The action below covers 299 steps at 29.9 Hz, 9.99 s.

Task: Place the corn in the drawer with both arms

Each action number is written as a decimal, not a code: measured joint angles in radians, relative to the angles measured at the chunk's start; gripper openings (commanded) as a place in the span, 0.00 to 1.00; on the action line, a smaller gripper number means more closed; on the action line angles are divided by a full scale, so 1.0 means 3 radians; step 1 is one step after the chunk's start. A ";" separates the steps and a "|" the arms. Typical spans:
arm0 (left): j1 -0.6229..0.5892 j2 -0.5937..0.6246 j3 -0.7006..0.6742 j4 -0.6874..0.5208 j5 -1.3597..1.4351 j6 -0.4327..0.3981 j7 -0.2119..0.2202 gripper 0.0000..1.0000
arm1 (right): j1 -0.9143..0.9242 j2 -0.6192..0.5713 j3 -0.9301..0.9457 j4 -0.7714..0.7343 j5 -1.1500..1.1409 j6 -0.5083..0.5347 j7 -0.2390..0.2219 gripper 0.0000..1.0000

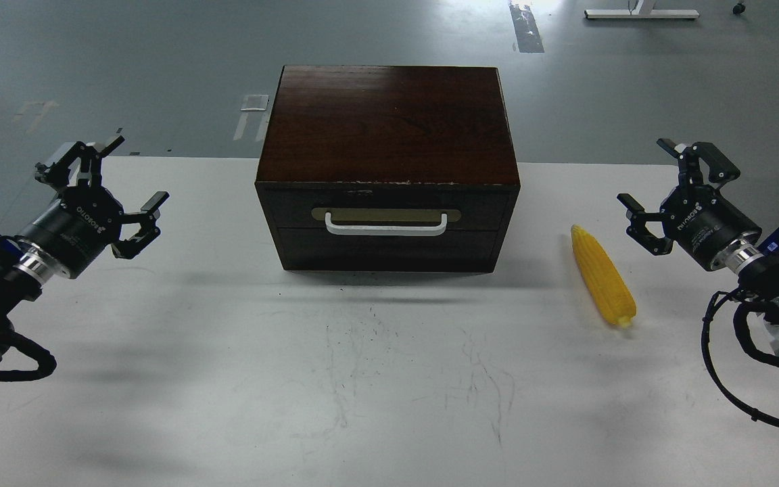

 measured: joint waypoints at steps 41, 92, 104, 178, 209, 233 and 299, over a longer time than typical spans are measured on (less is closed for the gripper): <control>-0.2350 0.0290 -0.0072 -0.1573 0.4031 -0.0001 -0.0001 0.99 | 0.0022 -0.0092 0.0068 0.0000 -0.0009 0.0000 0.0000 1.00; -0.3068 -0.1547 0.1988 -0.0722 0.7248 0.0000 0.0000 0.99 | 0.0000 -0.0117 0.0088 -0.0003 -0.0011 0.0000 0.0000 1.00; -0.3035 -0.1542 0.1994 -0.0698 0.7247 0.0000 0.0000 0.99 | -0.0002 -0.0137 0.0088 -0.0001 -0.0011 0.0000 0.0000 1.00; -0.3017 -0.0906 0.2249 -0.2106 0.7248 0.0002 0.0001 0.99 | -0.0030 -0.0231 0.0123 0.0021 -0.0010 0.0000 0.0000 1.00; -0.3022 -0.0910 0.2250 -0.2080 0.7247 -0.0001 0.0000 0.99 | -0.0041 -0.0251 0.0159 0.0025 -0.0006 0.0000 0.0000 1.00; -0.3038 -0.1004 0.2255 -0.2052 0.7247 0.0001 0.0000 0.99 | -0.0066 -0.0246 0.0163 0.0031 -0.0006 0.0000 0.0000 1.00; -0.3740 -0.0809 0.2302 -0.2241 0.7246 0.0000 0.0000 0.99 | -0.0082 -0.0241 0.0190 0.0025 -0.0011 0.0000 0.0000 1.00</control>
